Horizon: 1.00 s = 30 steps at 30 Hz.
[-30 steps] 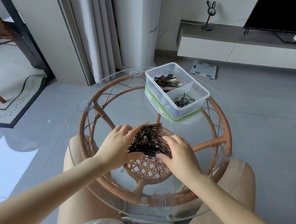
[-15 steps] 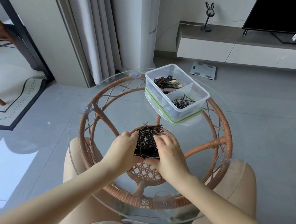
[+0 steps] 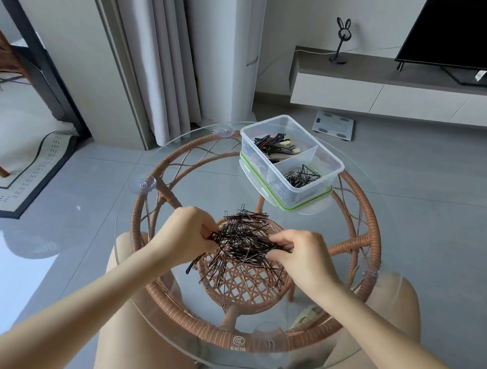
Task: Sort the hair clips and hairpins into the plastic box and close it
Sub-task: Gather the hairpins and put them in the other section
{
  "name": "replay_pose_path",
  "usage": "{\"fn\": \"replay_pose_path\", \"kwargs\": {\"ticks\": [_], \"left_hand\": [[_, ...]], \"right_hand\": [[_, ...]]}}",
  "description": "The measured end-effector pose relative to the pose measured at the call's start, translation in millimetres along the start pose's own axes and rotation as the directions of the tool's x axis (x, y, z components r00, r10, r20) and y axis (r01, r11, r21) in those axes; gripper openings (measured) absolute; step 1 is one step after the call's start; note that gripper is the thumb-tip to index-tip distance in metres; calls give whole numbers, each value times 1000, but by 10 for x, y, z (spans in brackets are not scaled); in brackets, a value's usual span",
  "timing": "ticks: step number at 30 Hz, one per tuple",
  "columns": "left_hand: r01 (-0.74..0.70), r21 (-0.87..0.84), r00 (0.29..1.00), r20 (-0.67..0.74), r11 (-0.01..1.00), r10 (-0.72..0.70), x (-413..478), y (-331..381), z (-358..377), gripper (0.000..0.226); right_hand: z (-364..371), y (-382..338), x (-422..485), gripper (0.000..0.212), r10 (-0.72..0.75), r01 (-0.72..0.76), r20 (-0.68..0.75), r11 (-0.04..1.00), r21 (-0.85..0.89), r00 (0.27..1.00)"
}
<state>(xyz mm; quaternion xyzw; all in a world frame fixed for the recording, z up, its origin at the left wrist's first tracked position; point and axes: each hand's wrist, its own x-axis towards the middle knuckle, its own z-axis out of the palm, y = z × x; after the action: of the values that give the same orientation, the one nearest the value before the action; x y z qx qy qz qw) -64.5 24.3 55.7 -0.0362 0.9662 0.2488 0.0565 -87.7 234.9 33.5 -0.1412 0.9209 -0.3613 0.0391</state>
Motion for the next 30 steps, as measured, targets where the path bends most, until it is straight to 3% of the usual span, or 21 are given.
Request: {"fn": "replay_pose_path", "kwargs": {"ticks": [22, 25, 30], "left_hand": [[73, -355, 990, -84, 932, -110, 194, 215, -576, 20], [70, -355, 991, -81, 932, -105, 264, 264, -595, 20], [58, -367, 993, -75, 928, -92, 370, 344, -609, 19]], "right_hand": [[-1005, -144, 469, 21, 94, -53, -108, 940, 337, 990], [-1134, -152, 753, 21, 95, -69, -100, 969, 239, 990], [-1183, -176, 1412, 20, 138, -108, 125, 970, -219, 982]]}}
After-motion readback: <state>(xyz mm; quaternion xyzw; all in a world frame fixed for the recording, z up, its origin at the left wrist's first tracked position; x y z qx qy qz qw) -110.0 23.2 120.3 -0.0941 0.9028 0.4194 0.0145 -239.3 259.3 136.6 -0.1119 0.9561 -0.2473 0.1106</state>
